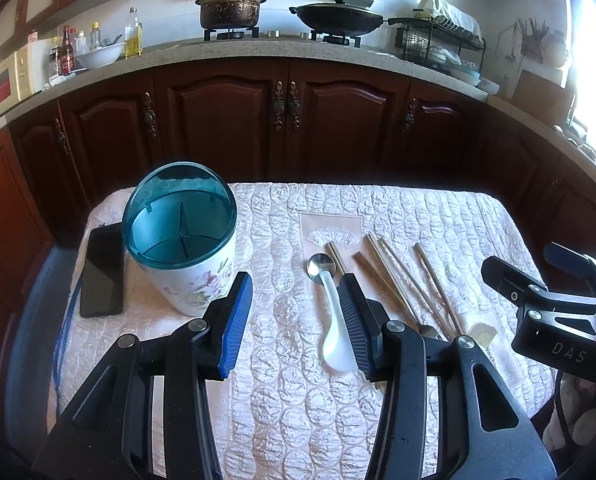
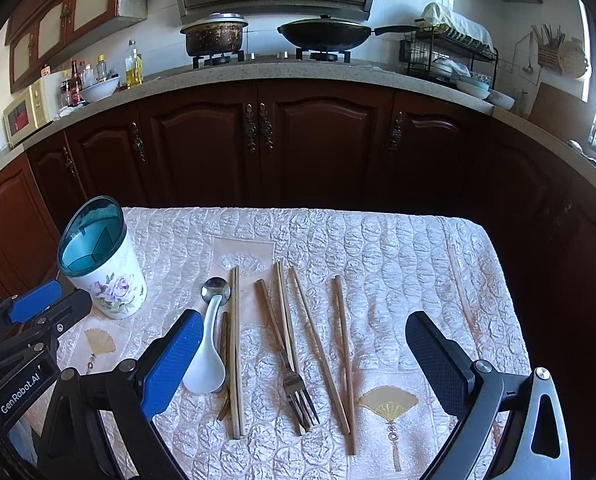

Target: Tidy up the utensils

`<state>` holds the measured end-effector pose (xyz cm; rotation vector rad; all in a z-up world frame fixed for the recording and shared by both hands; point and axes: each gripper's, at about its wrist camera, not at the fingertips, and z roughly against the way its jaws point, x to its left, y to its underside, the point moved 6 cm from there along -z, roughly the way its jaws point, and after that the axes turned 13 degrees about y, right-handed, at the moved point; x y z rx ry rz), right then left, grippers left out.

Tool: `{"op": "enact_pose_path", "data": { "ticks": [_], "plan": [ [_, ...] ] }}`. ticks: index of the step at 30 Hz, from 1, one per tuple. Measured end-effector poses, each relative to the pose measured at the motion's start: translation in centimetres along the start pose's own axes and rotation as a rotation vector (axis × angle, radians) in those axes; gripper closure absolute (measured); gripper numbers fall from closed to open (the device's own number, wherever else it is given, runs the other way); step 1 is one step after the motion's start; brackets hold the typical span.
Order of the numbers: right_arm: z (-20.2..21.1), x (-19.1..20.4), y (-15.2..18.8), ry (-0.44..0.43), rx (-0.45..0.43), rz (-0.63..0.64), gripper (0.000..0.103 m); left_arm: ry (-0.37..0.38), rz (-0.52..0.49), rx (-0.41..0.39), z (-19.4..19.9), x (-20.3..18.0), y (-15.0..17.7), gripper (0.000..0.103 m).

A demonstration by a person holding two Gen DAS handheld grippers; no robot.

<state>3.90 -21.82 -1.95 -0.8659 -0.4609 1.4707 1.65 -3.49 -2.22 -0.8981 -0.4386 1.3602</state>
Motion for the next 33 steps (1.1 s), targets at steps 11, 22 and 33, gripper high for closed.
{"op": "enact_pose_path", "data": {
  "ticks": [11,22,33],
  "plan": [
    [0.19,-0.09,0.03,-0.005,-0.001,-0.005,0.002,-0.002,-0.001,0.0,0.09,0.1,0.08,0.058],
    [0.22,-0.25,0.07,0.008,-0.016,-0.004,0.002,-0.001,-0.002,0.0,0.14,0.02,0.12,0.058],
    [-0.27,-0.25,0.51,0.001,0.013,-0.003,0.002,0.0,0.002,0.009,0.09,-0.29,0.38,0.058]
  ]
}}
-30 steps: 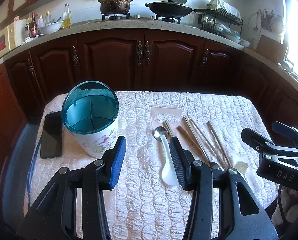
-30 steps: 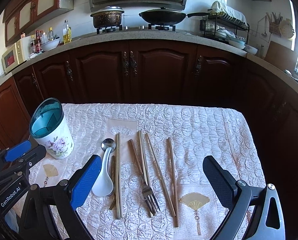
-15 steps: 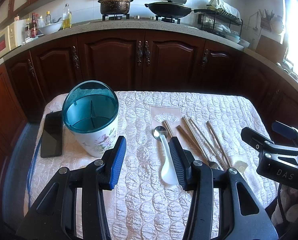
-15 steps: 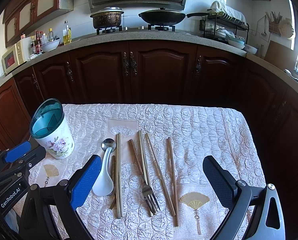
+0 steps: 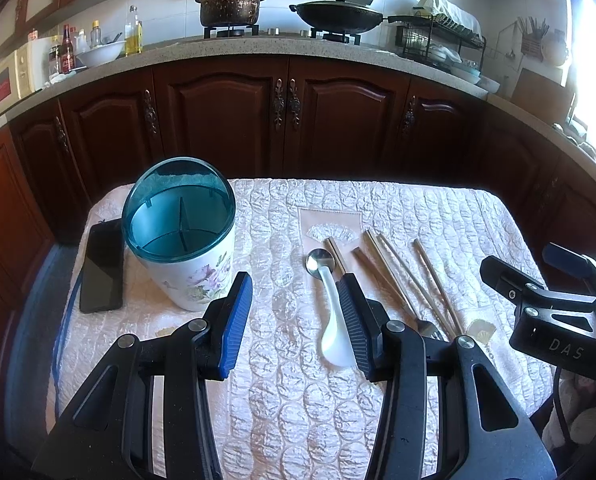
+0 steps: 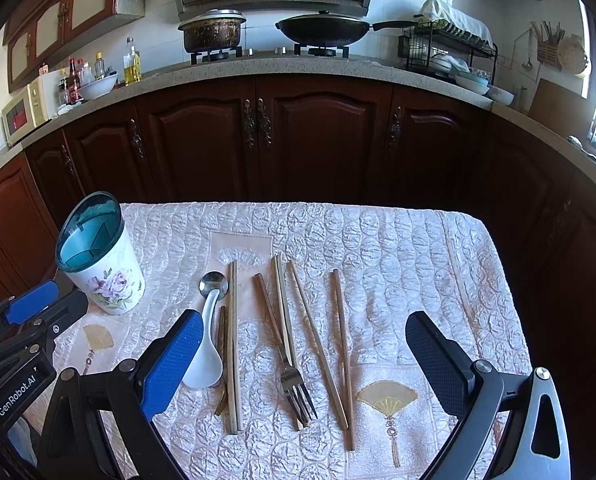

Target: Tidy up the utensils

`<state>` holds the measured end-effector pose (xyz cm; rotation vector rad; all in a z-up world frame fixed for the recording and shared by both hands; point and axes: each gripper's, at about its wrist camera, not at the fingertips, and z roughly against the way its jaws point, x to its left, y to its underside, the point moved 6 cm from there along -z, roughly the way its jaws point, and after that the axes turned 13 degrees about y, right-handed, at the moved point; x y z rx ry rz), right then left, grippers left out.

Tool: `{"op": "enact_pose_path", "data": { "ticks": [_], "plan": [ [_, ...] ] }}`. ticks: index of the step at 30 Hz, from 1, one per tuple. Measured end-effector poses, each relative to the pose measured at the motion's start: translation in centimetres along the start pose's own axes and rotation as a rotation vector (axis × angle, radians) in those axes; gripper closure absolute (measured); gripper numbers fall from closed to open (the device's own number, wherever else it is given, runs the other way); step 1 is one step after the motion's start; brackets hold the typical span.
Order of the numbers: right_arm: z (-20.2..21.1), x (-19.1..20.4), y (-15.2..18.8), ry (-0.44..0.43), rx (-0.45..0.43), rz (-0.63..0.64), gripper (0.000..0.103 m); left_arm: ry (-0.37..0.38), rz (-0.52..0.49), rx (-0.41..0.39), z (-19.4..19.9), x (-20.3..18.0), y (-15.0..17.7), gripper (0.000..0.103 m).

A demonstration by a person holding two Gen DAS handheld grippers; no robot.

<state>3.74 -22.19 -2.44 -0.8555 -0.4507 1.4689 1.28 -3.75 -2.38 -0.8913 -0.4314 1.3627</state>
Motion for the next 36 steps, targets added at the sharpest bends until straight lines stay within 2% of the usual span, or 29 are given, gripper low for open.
{"op": "enact_pose_path", "data": {
  "ticks": [15,30,36],
  "plan": [
    [-0.3,-0.2,0.2,0.005,-0.014,-0.003,0.002,-0.007,0.0,0.019,-0.4,0.0,0.3,0.058],
    [-0.4,0.3,0.3,0.005,0.012,0.019,0.002,-0.013,0.007,0.035,-1.0,0.7,0.5,0.058],
    [-0.8,0.2,0.4,-0.001,0.022,0.031,0.002,0.013,0.037,0.06,-1.3,1.6,0.9,0.058]
  ]
}}
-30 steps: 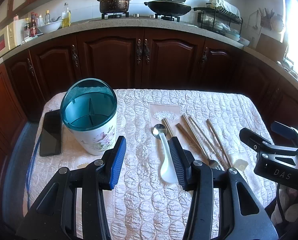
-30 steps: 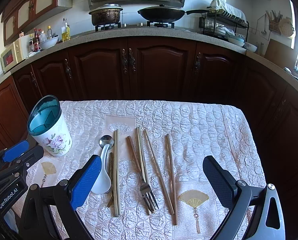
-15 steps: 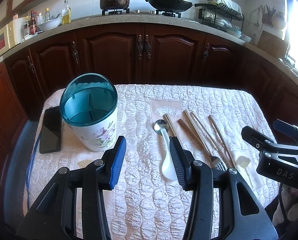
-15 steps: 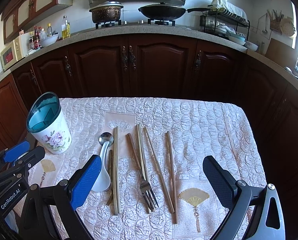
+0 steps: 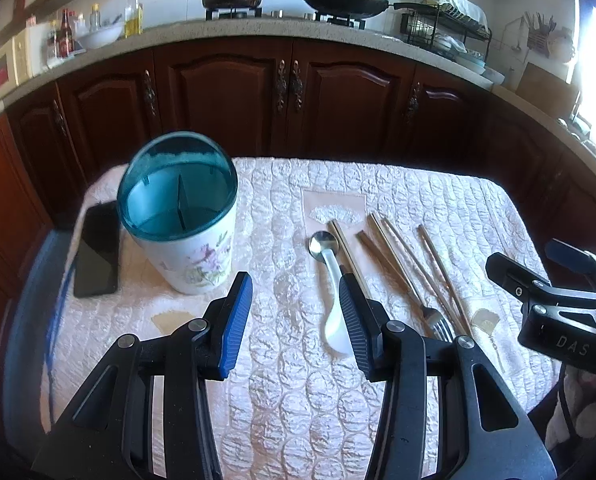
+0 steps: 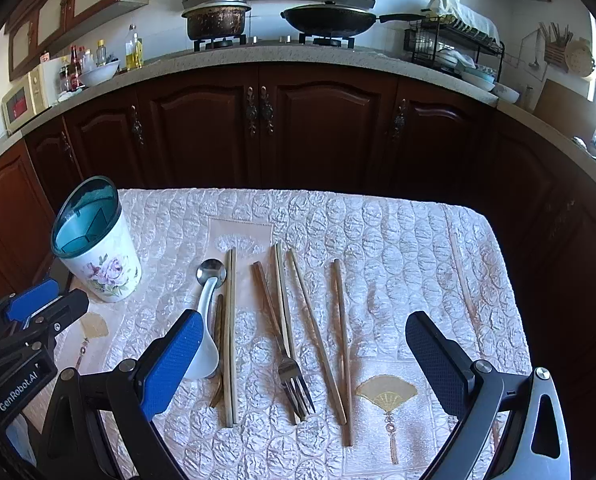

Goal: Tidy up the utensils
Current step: 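Grasp the white ceramic spoon with the left tool while the right tool grasps a wooden chopstick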

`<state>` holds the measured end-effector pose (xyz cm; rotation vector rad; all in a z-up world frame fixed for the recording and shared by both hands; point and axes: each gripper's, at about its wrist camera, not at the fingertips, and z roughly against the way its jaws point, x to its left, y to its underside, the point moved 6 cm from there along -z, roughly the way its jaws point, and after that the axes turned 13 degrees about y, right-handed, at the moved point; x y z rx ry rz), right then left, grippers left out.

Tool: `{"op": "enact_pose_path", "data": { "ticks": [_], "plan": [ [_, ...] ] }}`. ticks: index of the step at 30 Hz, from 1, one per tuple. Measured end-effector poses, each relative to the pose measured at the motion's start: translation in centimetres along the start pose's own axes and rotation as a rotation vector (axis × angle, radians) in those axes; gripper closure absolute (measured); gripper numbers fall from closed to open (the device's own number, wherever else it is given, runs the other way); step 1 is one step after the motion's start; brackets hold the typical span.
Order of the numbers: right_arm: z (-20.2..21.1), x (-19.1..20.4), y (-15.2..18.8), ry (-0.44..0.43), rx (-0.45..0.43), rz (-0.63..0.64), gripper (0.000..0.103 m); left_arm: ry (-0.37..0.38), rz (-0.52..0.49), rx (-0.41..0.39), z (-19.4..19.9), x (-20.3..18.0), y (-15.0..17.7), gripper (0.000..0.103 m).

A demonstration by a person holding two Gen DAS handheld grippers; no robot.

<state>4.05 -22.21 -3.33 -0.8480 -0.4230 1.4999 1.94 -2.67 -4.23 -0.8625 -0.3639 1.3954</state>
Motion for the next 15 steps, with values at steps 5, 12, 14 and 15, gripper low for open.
{"op": "enact_pose_path", "data": {
  "ticks": [5,12,14,15],
  "plan": [
    [-1.4,-0.3,0.3,-0.02,0.025,0.019,0.002,0.035,0.025,0.043,-1.0,0.9,0.7,0.058],
    [-5.2,0.0,0.3,-0.123,0.093,0.022,0.017,0.118,0.047,0.136,-4.3,0.8,1.4,0.058],
    [-6.3,0.2,0.4,-0.162,0.128,0.019,0.024,0.142,0.056,0.159,-5.6,0.7,1.3,0.058],
    [-7.0,0.3,0.5,-0.183,0.148,0.019,0.025,0.151,0.063,0.173,-6.4,0.6,1.2,0.058]
  ]
}}
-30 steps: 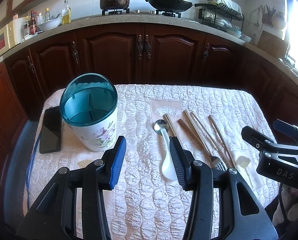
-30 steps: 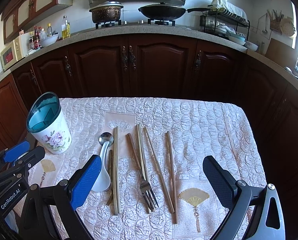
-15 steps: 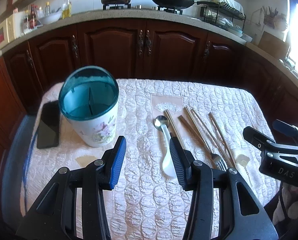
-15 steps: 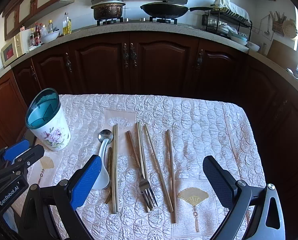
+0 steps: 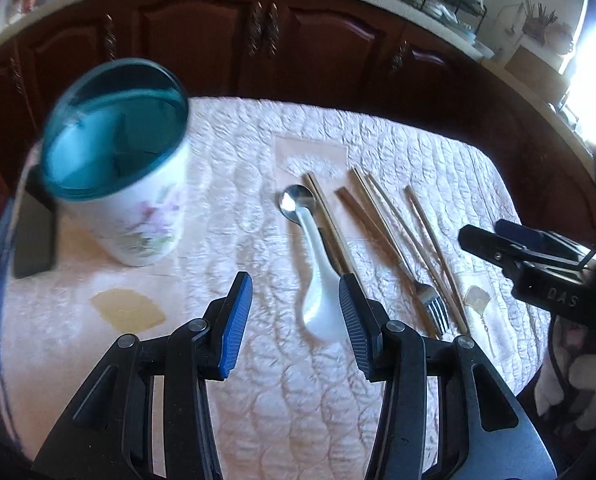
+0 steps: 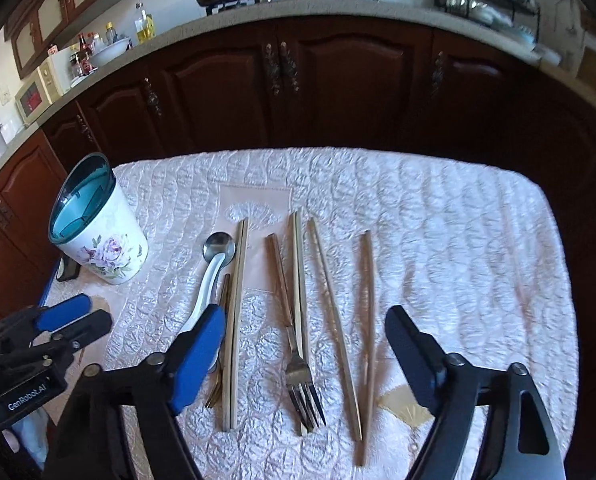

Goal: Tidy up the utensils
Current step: 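Grasp the white ceramic spoon with the left tool while the right tool grasps a wooden chopstick, then lift the ceramic spoon with the left tool while the right tool carries the chopstick to the holder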

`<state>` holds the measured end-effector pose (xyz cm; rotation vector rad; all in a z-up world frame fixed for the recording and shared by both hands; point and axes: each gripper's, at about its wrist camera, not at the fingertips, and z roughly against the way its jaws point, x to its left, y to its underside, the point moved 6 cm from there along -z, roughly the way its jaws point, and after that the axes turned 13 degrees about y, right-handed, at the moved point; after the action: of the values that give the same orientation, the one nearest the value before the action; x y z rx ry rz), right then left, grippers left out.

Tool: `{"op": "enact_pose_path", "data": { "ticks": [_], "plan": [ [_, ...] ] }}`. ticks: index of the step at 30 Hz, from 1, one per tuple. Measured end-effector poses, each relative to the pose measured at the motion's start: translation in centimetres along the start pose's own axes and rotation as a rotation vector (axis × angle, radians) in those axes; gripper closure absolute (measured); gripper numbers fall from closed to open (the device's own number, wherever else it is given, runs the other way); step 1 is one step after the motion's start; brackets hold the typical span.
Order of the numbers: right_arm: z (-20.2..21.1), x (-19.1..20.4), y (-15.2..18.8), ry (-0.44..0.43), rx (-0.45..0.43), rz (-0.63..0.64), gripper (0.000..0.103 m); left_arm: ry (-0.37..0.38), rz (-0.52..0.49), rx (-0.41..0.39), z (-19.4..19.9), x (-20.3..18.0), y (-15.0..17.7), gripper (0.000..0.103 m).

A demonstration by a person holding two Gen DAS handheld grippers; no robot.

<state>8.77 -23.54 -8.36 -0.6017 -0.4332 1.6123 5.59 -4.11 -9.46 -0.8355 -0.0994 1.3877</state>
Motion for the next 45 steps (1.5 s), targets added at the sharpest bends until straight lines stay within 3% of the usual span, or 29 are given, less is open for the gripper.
{"op": "enact_pose_path", "data": {
  "ticks": [2,8,17,26,30,35,45],
  "plan": [
    [-1.2,-0.1,-0.2,-0.016,0.021,0.006,0.039,0.013,0.008,0.018,-1.5,0.0,-0.6,0.058],
    [-5.8,-1.2,-1.2,-0.098,0.115,-0.03,0.06,0.024,0.025,0.067,-5.3,0.7,-1.9,0.059],
    [-11.9,-0.7,-2.8,-0.12,0.19,0.016,0.076,0.025,0.053,0.137,-9.5,2.2,-3.3,0.063],
    [-15.4,0.6,-3.9,-0.135,0.224,0.059,0.087,0.018,0.036,0.188,-11.7,2.4,-3.8,0.084],
    [-15.6,0.8,-4.0,-0.151,0.229,0.059,0.097,0.03,0.047,0.191,-12.2,1.9,-3.9,0.091],
    [-14.2,0.5,-4.1,-0.163,0.201,0.061,0.098,0.053,0.043,0.149,-9.6,1.4,-3.6,0.091],
    [-6.4,-1.2,-5.0,-0.216,0.067,0.035,0.098,0.095,-0.028,0.014,-3.0,0.1,-3.9,0.091]
  ]
}}
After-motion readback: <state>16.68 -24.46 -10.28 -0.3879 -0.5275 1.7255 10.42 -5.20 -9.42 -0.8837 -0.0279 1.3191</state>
